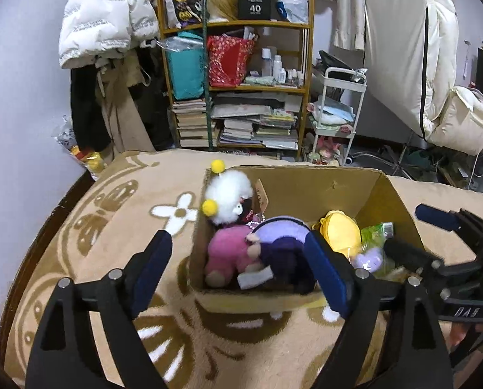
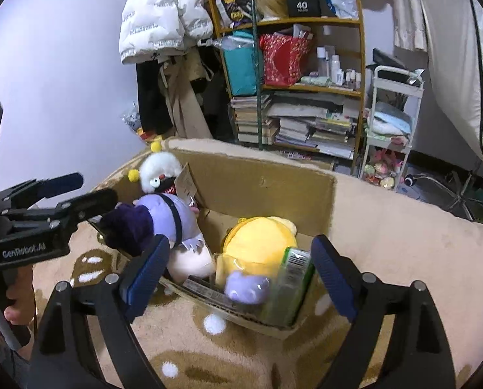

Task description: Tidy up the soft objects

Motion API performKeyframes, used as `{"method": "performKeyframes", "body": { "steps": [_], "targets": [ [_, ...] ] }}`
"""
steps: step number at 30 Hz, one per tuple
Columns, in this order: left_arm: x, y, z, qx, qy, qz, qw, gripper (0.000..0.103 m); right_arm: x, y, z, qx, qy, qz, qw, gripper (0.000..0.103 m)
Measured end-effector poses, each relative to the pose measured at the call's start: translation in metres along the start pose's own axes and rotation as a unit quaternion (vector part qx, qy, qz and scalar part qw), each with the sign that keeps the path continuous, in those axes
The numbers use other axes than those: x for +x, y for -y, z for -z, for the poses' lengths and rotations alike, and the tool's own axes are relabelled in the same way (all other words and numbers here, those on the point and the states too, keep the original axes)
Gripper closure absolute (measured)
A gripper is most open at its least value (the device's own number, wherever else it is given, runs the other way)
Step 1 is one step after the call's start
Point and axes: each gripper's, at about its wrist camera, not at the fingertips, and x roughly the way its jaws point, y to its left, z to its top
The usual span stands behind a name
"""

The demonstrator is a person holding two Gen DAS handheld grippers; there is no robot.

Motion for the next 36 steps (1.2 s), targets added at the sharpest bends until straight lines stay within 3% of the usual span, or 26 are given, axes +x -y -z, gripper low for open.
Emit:
{"method": "performKeyframes", "body": {
  "steps": [3,5,9,19,25,36],
  "targets": [
    [-0.018,-0.001,0.006,0.000,0.012,-0.011,0.9999,0.011,-0.017,0.000,-0.002,0.004,0.013,0.007,1.000,0.008],
    [-0.033,0.000,0.010,0.005,0.023,-0.021,0.9995,0.010,-0.030,-0.001,-0.002,0.006,0.026,0.011,1.000,0.001],
    [-0.059,0.002,0.016,0.009,0.041,-0.029,0.9987,0.003,-0.054,-0.006,-0.001,0.006,0.046,0.014,0.999,0.000],
    [-0.125,0.006,0.044,0.004,0.066,-0.027,0.9975,0.001,-0.115,-0.013,0.018,0.006,0.083,0.022,0.996,0.000],
    [-0.157,0.014,0.065,0.017,0.088,-0.044,0.9950,0.001,-0.139,-0.015,0.030,0.008,0.091,0.025,0.995,0.000],
    [-0.170,0.017,0.075,0.026,0.125,-0.071,0.9893,0.001,-0.151,-0.027,0.048,-0.003,0.093,0.045,0.995,0.000]
  ]
}}
